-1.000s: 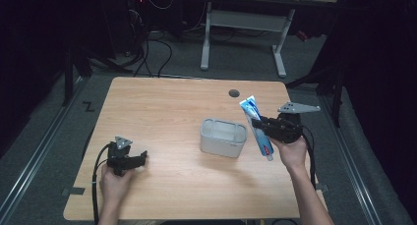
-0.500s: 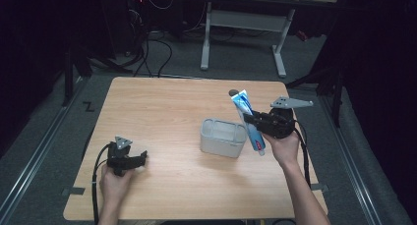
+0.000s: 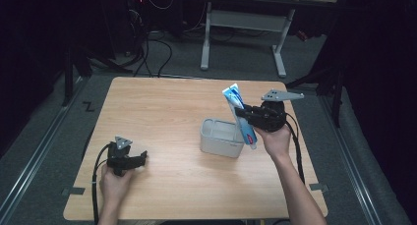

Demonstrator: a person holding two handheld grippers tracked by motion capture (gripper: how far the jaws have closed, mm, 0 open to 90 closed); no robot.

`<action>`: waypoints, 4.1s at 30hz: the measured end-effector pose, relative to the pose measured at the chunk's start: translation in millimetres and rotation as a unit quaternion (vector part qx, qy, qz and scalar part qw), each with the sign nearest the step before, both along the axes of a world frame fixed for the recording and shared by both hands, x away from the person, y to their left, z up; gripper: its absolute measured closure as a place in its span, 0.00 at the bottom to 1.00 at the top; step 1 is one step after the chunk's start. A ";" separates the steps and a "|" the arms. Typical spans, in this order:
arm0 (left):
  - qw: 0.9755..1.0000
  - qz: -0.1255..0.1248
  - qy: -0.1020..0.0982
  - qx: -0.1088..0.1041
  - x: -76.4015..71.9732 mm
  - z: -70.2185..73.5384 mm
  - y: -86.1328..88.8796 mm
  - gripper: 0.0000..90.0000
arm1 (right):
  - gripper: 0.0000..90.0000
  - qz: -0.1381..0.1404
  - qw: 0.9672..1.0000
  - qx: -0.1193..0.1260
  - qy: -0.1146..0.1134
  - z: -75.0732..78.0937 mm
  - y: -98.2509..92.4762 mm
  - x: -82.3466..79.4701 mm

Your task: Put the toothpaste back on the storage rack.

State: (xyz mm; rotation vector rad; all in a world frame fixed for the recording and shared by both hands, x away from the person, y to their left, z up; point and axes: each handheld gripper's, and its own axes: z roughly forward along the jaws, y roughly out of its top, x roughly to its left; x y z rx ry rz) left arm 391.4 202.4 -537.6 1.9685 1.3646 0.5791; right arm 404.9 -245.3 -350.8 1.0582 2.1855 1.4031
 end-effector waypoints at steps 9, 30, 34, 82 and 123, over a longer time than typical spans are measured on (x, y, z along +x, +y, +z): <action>1.000 0.001 0.000 0.000 0.0 0.0 -0.1 0.20 | 0.82 0.003 1.000 -0.010 -0.001 4.9 13.3 11.9; 1.000 0.000 0.000 0.001 -0.1 0.1 0.0 0.20 | 0.82 -0.002 1.000 -0.017 -0.004 6.0 43.1 38.2; 1.000 0.000 0.000 0.001 -0.1 0.0 -0.1 0.20 | 0.82 -0.003 1.000 -0.013 -0.001 2.2 46.0 41.5; 1.000 0.000 0.000 0.001 -0.3 0.0 -0.3 0.20 | 0.82 0.008 0.998 -0.056 0.041 -39.8 68.7 51.3; 1.000 0.001 0.000 0.001 -0.4 0.1 -0.4 0.20 | 0.81 0.006 0.996 -0.071 0.055 -69.1 52.1 32.4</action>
